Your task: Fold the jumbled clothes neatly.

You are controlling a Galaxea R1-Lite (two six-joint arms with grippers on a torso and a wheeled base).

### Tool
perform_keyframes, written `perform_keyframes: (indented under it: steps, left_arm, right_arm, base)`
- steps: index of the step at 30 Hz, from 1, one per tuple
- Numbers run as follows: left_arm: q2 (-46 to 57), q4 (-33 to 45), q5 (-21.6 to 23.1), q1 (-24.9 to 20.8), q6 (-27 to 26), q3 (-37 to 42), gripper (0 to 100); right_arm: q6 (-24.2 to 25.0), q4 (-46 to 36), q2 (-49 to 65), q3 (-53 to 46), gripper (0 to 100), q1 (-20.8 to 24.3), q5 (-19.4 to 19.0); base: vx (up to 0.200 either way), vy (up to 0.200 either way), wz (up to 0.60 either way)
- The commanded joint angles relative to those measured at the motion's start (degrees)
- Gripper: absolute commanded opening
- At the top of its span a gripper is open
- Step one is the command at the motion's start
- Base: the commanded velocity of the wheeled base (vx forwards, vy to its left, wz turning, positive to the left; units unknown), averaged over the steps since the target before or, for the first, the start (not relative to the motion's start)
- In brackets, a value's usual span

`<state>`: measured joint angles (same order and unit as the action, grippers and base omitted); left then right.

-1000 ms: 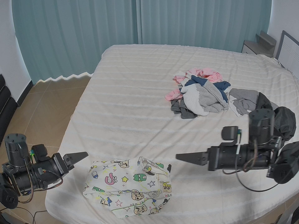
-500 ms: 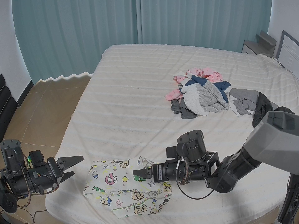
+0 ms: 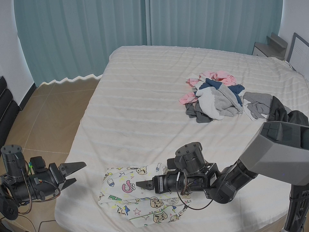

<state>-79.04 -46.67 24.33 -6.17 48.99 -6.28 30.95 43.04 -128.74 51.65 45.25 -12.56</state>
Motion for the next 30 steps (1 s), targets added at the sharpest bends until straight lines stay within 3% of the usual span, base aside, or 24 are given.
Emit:
perform_keyframes:
  steps: [1, 9, 13, 26, 27, 30]
  left_arm:
    - [-0.4, 0.0, 0.0, 0.0, -0.1, 0.0, 100]
    - [-0.9, 0.0, 0.0, 0.0, -0.2, 0.0, 100]
    - [-1.2, 0.0, 0.0, 0.0, -0.2, 0.0, 100]
    - [-1.5, 0.0, 0.0, 0.0, -0.3, 0.0, 100]
    - [-1.5, 0.0, 0.0, 0.0, -0.3, 0.0, 100]
    - [-1.6, 0.0, 0.0, 0.1, -0.3, 0.0, 100]
  right_arm:
    - [-1.7, 0.0, -0.5, -0.3, 100, 0.0, 1.7]
    - [-8.8, 2.6, -0.7, -3.0, 100, -4.0, 7.2]
    - [-11.7, 6.1, 0.0, -6.9, 100, -5.0, 7.4]
    - [-11.5, 10.5, -0.3, -12.1, 100, -4.0, 6.5]
    - [-11.5, 10.5, -0.3, -12.2, 0, -4.0, 6.5]
    - [-11.3, 10.5, -0.4, -13.1, 0, -4.0, 6.6]
  base:
    - [0.0, 0.0, 0.0]
    - [0.0, 0.0, 0.0]
    - [0.0, 0.0, 0.0]
    - [0.0, 0.0, 0.0]
    - [0.0, 0.0, 0.0]
    - [0.0, 0.0, 0.0]
